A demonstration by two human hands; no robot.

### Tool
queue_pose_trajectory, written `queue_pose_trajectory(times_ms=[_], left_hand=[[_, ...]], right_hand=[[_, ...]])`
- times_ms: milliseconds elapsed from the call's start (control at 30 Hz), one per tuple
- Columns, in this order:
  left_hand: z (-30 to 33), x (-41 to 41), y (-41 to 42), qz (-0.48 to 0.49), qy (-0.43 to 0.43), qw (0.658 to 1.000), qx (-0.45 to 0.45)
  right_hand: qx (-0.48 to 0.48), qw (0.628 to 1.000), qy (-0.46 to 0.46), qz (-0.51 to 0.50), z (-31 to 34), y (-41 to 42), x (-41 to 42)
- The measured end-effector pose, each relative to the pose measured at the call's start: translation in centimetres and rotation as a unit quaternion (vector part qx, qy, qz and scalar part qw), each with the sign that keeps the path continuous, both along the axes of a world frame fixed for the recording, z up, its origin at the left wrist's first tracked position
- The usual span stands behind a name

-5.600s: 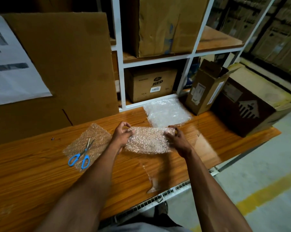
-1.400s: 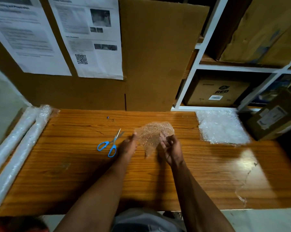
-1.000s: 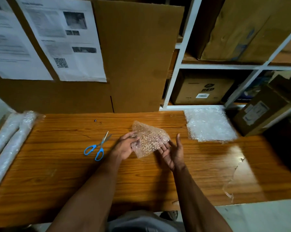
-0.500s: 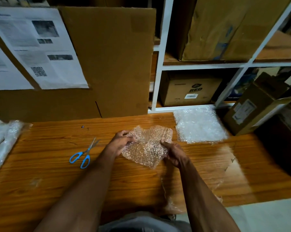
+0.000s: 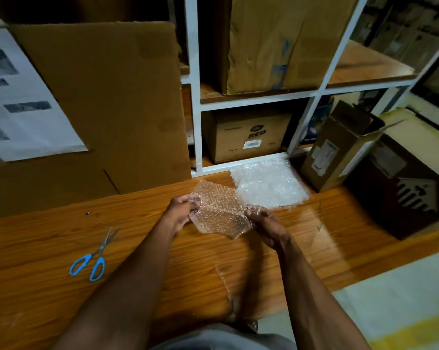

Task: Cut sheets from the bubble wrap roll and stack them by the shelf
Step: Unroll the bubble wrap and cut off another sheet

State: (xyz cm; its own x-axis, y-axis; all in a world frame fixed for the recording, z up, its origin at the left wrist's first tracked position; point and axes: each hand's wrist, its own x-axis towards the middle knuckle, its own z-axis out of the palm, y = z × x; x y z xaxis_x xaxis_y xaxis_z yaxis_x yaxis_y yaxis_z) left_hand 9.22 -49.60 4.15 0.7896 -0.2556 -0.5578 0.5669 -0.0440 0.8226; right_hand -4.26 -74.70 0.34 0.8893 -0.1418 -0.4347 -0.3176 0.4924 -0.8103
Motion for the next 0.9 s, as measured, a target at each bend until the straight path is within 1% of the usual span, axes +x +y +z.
queue_pose_trajectory(times_ms=[100,167,267,333,367,533,600,667,800,900], left_hand=[[0.4,0.1,-1.5,-0.014,-0.011,1.000,-0.016],[0.5,0.2,-2.4,-0.020,-0.015,1.000,-0.018],[0.7,0.4,-3.2,-0.035,-0.018,0.999,-0.014],[1.0,0.4,-3.6,-0.056,-0.034,0.998,0.000],[1.2,0.4,-3.9,-0.067,-0.045,0.997,0.007],[1.9,0.2,-5.3,-0.118,-0.085,0.989,0.027],[2.0,0.1,-5.7,-0.137,-0.108,0.983,0.056],[2.0,0.0,-6.0,-0.143,-0.121,0.980,0.074],[2.3,-0.5,-6.5,-0.156,-0.101,0.982,0.043],[2.6,-0.8,-6.8,-0.157,-0.091,0.983,0.027]], right_hand=[[-0.010,1.000,-0.014,-0.014,0.0,-1.3,-0.3],[-0.055,0.998,-0.002,-0.011,0.2,-2.0,-0.8],[-0.147,0.989,-0.001,-0.035,0.9,-2.8,-1.6],[-0.195,0.978,-0.019,-0.069,1.3,-3.1,-2.0],[-0.204,0.974,-0.026,-0.093,1.5,-3.3,-2.1],[-0.201,0.958,-0.033,-0.200,2.6,-3.9,-3.0],[-0.204,0.950,-0.041,-0.231,2.5,-4.1,-3.5],[-0.209,0.950,-0.042,-0.229,2.5,-4.3,-4.1],[-0.209,0.956,-0.050,-0.200,1.9,-4.9,-4.8],[-0.187,0.961,-0.046,-0.199,2.1,-5.0,-5.2]])
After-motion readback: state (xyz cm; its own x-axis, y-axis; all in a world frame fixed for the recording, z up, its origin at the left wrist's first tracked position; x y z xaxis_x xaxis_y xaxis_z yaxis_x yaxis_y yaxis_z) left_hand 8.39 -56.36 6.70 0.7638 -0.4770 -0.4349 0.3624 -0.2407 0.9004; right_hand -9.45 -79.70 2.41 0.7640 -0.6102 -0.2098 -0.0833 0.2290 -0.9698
